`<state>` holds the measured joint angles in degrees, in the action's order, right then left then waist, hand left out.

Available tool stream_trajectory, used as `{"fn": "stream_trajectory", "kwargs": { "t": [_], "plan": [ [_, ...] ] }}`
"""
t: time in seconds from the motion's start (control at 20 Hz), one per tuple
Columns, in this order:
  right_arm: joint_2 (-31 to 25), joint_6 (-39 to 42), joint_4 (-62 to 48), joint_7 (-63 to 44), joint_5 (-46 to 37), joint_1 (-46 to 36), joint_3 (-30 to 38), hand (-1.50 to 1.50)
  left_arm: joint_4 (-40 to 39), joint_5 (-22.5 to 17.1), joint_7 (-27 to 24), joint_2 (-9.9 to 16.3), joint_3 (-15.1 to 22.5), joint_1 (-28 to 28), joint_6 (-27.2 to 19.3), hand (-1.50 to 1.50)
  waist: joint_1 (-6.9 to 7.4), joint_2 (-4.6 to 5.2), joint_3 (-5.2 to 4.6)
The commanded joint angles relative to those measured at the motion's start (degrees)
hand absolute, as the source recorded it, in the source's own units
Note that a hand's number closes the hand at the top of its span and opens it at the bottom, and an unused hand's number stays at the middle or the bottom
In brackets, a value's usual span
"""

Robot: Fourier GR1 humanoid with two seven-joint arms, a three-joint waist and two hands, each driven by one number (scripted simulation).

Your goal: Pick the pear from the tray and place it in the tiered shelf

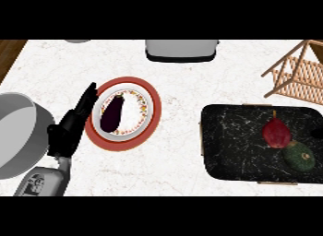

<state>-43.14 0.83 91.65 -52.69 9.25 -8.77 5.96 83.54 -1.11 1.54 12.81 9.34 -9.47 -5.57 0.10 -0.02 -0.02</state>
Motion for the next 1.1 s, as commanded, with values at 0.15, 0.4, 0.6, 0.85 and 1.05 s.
{"fn": "stream_trajectory", "kwargs": {
  "t": [0.15,0.4,0.6,0.85,1.05],
  "plan": [
    [3.72,0.49,4.5,-5.68,-6.55,-1.51,0.68,-1.5,-3.51,2.03,-0.61,-2.55,-1.84,-1.91,1.45,0.0,-0.2,0.01,0.0],
    [6.56,2.24,-3.88,-3.34,-9.8,-6.09,1.52,-1.5,-4.46,3.31,-4.47,-3.37,-3.0,-0.25,2.29,0.0,0.06,0.06,0.01],
    [8.23,3.66,-0.97,-6.89,-10.11,-6.52,2.22,-1.5,-2.44,4.38,1.21,-4.13,-3.61,-2.21,2.03,0.0,-0.07,0.01,0.01],
    [12.22,1.34,0.62,-8.19,-14.97,-6.1,0.4,-1.5,1.36,5.33,2.76,-4.87,-3.27,-0.77,2.72,0.0,0.05,-0.01,0.01],
    [15.52,1.01,-2.53,-6.48,-17.79,-6.56,-1.37,-1.5,-1.17,5.96,-1.69,-5.1,-3.91,1.12,3.56,0.0,0.12,0.03,0.0]
  ]
}}
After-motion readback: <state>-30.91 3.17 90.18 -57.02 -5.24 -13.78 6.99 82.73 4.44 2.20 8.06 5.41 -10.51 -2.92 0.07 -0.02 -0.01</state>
